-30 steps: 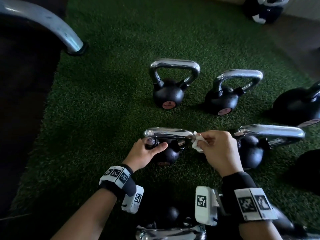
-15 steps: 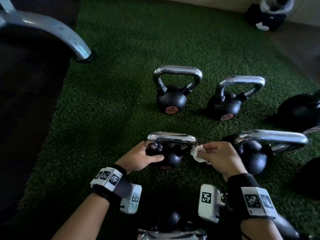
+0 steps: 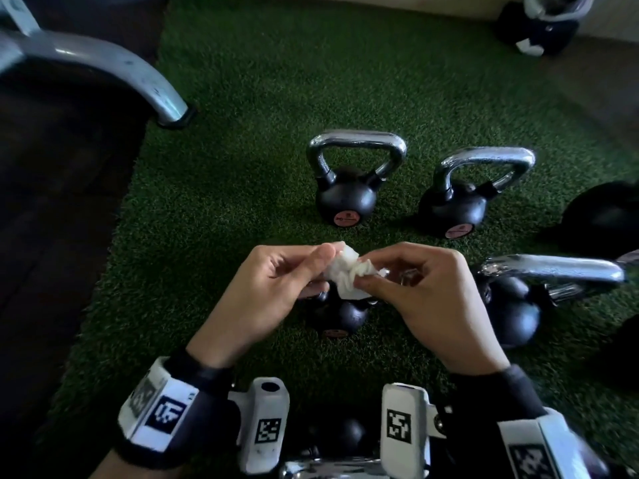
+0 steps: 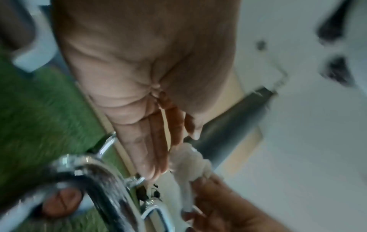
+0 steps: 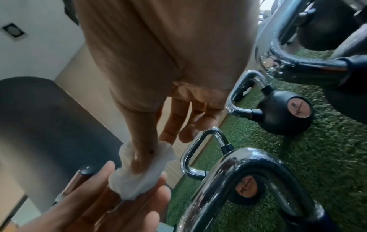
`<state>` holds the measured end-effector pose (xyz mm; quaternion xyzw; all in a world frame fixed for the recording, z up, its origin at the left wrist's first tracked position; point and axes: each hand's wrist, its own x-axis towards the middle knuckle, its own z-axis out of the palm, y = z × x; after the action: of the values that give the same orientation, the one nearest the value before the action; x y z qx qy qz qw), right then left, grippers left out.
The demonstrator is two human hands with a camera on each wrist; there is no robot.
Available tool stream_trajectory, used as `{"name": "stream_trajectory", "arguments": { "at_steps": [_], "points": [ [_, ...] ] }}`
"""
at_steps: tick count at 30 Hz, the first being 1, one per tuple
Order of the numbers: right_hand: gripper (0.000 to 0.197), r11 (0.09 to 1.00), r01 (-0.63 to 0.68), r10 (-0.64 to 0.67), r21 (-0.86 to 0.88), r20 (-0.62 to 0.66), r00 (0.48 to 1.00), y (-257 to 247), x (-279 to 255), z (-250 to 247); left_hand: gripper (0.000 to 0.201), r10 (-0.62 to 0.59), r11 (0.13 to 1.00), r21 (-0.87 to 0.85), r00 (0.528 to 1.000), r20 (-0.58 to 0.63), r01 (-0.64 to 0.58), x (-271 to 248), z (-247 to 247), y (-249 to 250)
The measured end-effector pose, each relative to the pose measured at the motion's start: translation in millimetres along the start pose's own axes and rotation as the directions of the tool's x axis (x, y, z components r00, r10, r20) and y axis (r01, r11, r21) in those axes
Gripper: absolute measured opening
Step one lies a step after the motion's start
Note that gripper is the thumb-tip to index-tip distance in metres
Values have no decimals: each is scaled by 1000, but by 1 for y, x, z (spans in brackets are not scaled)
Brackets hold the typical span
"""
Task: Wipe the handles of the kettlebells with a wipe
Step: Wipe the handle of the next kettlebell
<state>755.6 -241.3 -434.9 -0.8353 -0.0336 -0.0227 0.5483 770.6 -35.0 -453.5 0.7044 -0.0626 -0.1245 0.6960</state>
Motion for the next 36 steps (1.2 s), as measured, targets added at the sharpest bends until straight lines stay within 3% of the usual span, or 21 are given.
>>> {"name": "stream_trajectory", "arguments": {
  "at_steps": [3,7,10,11,13,15,16,18,21,23,25,29,33,36],
  "points": [
    [18,999,41,-41,-7,-52,998,-3,3,6,35,-127,958,-251,990,68,141,-1,3,-2],
    [26,993,91,-99,-76,-112,989,-1,8,17,33,-157,911,-376,985,68,171,1,8,-7],
    [34,995,69,-73,-68,-59,996,3,7,13,31,-143,908,-394,989,26,142,4,7,-9],
    [40,998,45,-46,-51,-16,999,8,6,7,31,-104,936,-340,994,-16,92,4,5,-10],
    [47,998,-47,48,-31,20,999,31,7,-7,31,79,995,-43,984,-162,-87,5,-1,-14],
    [45,978,-193,190,-74,-52,980,65,10,-18,30,310,925,301,918,-247,-231,5,-1,-16],
    [44,953,-274,265,-126,-82,961,83,12,-21,30,399,874,393,884,-245,-285,6,1,-17],
    [47,890,-409,415,-202,-15,910,111,15,-17,29,509,784,494,844,-168,-375,11,9,-21],
    [61,853,-506,520,-124,143,842,130,21,4,27,535,656,633,845,-5,-411,19,20,-33],
    [74,867,-488,498,-99,132,857,143,24,17,25,547,553,718,834,68,-422,20,25,-43],
    [72,881,-467,473,-79,81,878,153,26,24,27,575,494,751,812,96,-439,19,23,-50],
    [67,882,-466,470,-70,60,881,157,25,25,23,560,619,677,828,-24,-398,21,1,-56],
    [81,882,-470,471,-33,62,880,162,23,25,25,595,541,722,803,34,-431,17,0,-66],
    [62,882,-469,471,-47,47,881,163,22,26,25,568,701,604,809,-152,-379,17,-5,-77]
  ]
}}
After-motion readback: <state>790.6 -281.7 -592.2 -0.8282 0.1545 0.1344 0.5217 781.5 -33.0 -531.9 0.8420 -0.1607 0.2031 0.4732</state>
